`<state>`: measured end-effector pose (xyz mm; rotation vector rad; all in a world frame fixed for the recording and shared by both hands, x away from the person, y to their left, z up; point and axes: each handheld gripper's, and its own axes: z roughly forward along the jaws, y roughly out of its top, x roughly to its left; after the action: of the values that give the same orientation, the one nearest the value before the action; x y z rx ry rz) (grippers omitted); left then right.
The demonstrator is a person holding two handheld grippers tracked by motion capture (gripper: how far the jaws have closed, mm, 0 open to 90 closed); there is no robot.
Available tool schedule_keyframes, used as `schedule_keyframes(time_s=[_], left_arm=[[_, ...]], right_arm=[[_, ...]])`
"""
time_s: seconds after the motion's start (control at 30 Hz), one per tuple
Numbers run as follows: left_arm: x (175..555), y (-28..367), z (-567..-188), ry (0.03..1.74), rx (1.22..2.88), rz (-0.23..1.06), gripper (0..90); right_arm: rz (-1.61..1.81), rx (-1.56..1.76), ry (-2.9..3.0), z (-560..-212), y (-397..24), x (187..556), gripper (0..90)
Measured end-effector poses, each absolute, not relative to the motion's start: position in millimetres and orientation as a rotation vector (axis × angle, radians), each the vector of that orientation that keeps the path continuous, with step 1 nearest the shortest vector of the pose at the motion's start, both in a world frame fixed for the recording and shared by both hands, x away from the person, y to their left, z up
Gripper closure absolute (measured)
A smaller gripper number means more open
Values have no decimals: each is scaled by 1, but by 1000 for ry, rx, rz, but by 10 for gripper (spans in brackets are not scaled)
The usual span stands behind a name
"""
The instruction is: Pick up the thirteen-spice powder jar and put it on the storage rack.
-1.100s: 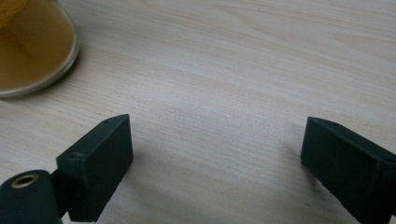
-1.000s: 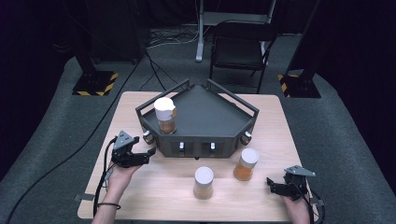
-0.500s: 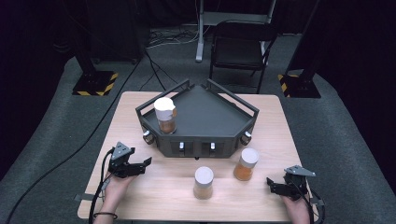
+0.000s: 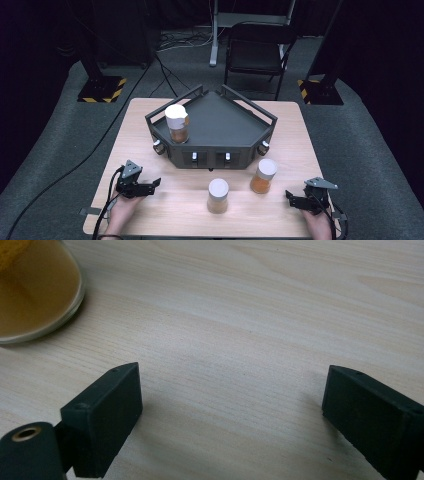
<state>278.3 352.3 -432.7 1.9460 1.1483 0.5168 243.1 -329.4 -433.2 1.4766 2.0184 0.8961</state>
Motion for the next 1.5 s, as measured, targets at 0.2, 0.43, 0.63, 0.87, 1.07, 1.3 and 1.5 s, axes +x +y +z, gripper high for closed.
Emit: schedule_keyframes(time_s=[0.2, 0.43, 0.63, 0.87, 1.07, 1.3, 1.5], left_arm=[[278, 352, -436, 1158, 1974, 509, 98], [278, 352, -441, 1177, 2001, 492, 95], [279, 350, -440, 1177, 2026, 489, 93], [277, 346, -438, 1168, 2062, 505, 87], [274, 350, -438, 1167, 2063, 504, 83], [271, 353, -438, 1171, 2068, 501, 63], [268, 352, -438, 1196, 2061, 507, 39]], right_arm=[[896, 1477, 2018, -433, -329, 243, 81], [896, 1477, 2018, -433, -329, 243, 81], [896, 1476, 2019, -433, -329, 243, 81], [896, 1475, 2020, -433, -329, 243, 81], [896, 1475, 2020, -433, -329, 243, 81], [896, 1476, 2020, -433, -329, 243, 81], [896, 1476, 2020, -433, -329, 243, 81]])
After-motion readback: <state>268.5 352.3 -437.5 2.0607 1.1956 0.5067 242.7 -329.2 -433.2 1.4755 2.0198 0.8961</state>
